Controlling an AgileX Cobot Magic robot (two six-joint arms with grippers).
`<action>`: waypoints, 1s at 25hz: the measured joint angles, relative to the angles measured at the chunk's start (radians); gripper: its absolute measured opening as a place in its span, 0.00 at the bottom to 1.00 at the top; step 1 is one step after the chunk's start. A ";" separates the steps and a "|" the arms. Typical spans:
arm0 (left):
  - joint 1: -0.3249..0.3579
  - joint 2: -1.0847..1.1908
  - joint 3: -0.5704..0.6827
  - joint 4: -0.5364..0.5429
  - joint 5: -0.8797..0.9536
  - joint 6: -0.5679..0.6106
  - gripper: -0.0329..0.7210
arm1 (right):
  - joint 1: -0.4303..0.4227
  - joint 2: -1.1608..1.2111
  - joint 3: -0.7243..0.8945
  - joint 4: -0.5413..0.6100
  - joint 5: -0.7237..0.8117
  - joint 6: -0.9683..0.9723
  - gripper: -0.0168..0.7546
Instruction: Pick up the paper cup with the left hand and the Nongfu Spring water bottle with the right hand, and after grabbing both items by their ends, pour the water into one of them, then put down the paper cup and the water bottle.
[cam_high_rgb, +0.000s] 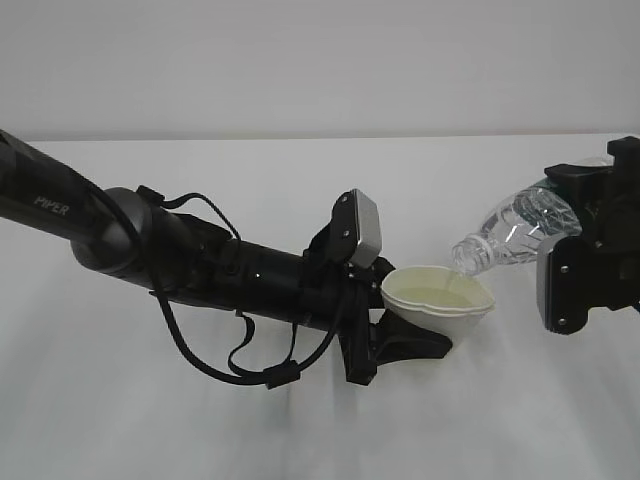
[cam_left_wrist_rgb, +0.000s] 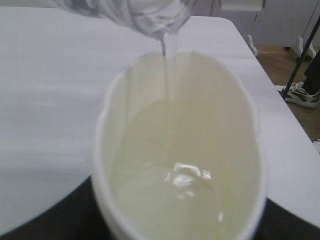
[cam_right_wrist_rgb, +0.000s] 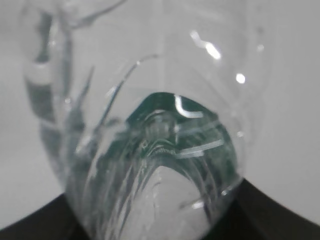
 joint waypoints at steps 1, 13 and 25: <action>0.000 0.000 0.000 0.000 0.000 0.000 0.57 | 0.000 0.000 0.000 0.000 0.000 0.000 0.55; 0.000 0.000 0.000 0.000 0.000 0.000 0.57 | 0.000 0.000 0.000 0.000 0.000 0.063 0.55; 0.000 0.000 0.000 -0.042 0.001 0.000 0.57 | 0.000 0.000 0.006 0.000 -0.008 0.330 0.55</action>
